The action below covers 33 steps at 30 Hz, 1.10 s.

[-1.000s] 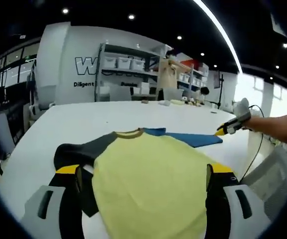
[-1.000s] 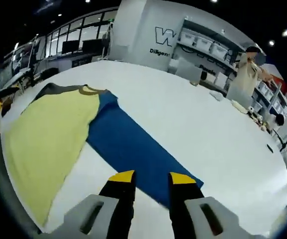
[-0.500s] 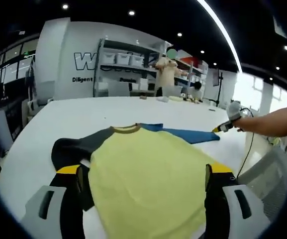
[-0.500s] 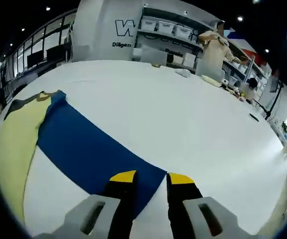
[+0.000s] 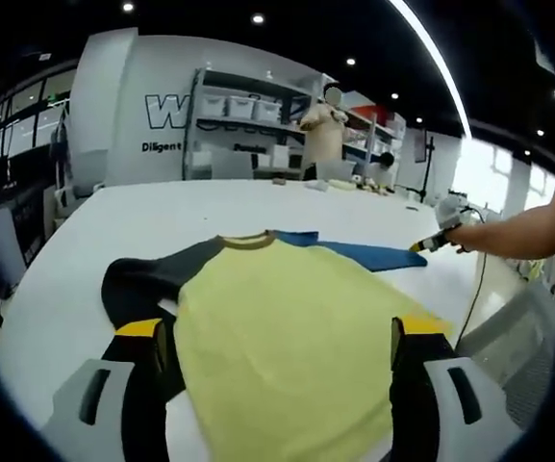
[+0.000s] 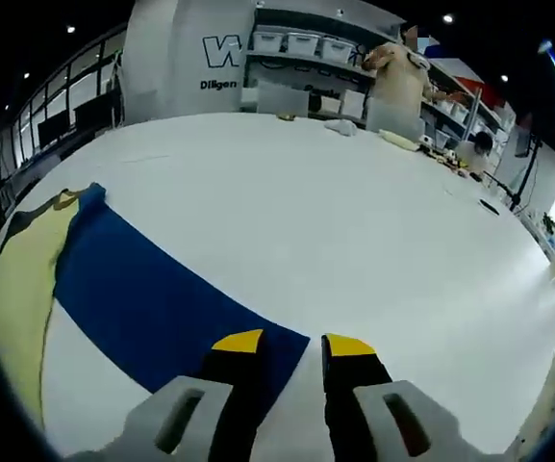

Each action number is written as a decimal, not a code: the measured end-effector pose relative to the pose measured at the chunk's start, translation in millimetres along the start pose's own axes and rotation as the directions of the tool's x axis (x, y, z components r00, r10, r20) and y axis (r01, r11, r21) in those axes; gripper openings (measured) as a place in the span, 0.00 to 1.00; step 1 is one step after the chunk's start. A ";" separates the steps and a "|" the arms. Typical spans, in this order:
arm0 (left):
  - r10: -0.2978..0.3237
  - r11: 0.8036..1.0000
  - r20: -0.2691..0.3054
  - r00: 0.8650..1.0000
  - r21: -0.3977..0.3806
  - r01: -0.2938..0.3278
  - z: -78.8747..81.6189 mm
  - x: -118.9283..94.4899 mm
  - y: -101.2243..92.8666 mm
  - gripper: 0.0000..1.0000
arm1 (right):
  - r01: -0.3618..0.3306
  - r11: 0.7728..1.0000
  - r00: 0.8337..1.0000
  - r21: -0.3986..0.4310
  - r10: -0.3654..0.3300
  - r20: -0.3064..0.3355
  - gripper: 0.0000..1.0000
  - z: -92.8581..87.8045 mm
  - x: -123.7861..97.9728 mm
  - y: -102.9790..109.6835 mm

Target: Fold the garment on the visible template until the final outline fits inside the template.

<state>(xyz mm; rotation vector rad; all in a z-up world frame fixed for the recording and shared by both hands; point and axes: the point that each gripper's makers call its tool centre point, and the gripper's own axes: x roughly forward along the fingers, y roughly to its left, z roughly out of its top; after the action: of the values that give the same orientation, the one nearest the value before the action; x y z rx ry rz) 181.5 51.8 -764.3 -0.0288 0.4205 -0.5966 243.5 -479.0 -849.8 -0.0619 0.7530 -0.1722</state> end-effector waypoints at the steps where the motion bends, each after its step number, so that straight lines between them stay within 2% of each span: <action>1: -0.001 1.000 -0.003 1.000 -0.001 0.001 -0.5 0.1 0.0 0.90 | 0.004 1.000 1.000 -0.002 -0.004 -0.008 0.18 -2.3 0.9 -1.0; 6: 0.002 1.000 -0.008 1.000 0.001 -0.002 -1.5 0.3 0.7 0.89 | -0.026 0.999 1.000 0.021 0.027 -0.007 0.17 -6.8 4.7 0.0; 10: 0.000 1.000 -0.014 1.000 0.002 0.000 -2.9 0.9 -0.1 0.88 | -0.067 0.996 0.998 0.060 0.067 0.004 0.08 -6.8 5.1 7.5; 14: -0.001 1.000 -0.013 1.000 0.001 0.001 -2.6 0.7 -0.3 0.86 | -0.065 0.996 0.998 0.066 0.064 0.010 0.00 -5.9 1.2 8.2; 16: 0.000 1.000 -0.014 1.000 0.002 0.000 -2.9 0.5 0.0 0.86 | -0.077 0.993 0.997 0.088 0.076 0.014 0.00 -5.4 0.4 11.2; 19: 0.001 1.000 -0.015 1.000 0.003 -0.001 -3.2 0.5 0.3 0.85 | -0.075 0.997 0.997 0.036 0.075 0.017 0.00 -1.5 0.0 13.7; 20: -0.001 1.000 -0.016 1.000 0.002 0.001 -3.4 0.7 -0.1 0.85 | -0.072 0.997 0.997 0.022 0.071 0.027 0.00 2.3 -0.6 13.4; 22: -0.005 1.000 -0.023 1.000 0.003 0.005 -5.1 1.6 -1.0 0.85 | -0.048 0.999 0.995 0.014 0.047 0.088 0.00 23.6 -2.5 6.6; 24: -0.009 1.000 -0.028 1.000 0.005 0.009 -6.2 2.3 -2.2 0.84 | -0.027 0.999 0.990 0.042 0.021 0.139 0.00 40.3 -5.1 -1.2; 27: -0.014 1.000 -0.030 0.999 0.005 0.014 -6.5 2.6 -2.8 0.84 | 0.013 0.999 0.986 0.030 -0.018 0.164 0.00 54.3 -4.9 -12.7; 29: -0.016 1.000 -0.033 0.999 0.005 0.016 -7.4 2.4 -3.4 0.84 | 0.016 0.999 0.986 0.040 -0.022 0.167 0.00 57.5 -3.1 -14.0; 33: -0.017 1.000 -0.041 0.999 0.005 0.017 -9.2 1.9 -3.6 0.83 | 0.085 0.996 0.977 0.022 -0.088 0.194 0.00 69.8 -2.0 -29.4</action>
<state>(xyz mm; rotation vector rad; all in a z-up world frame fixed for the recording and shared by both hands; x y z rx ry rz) 177.4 48.5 -773.0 -0.0154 0.4590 -0.6159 285.9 -508.1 -794.1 -0.0970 0.5540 -0.2504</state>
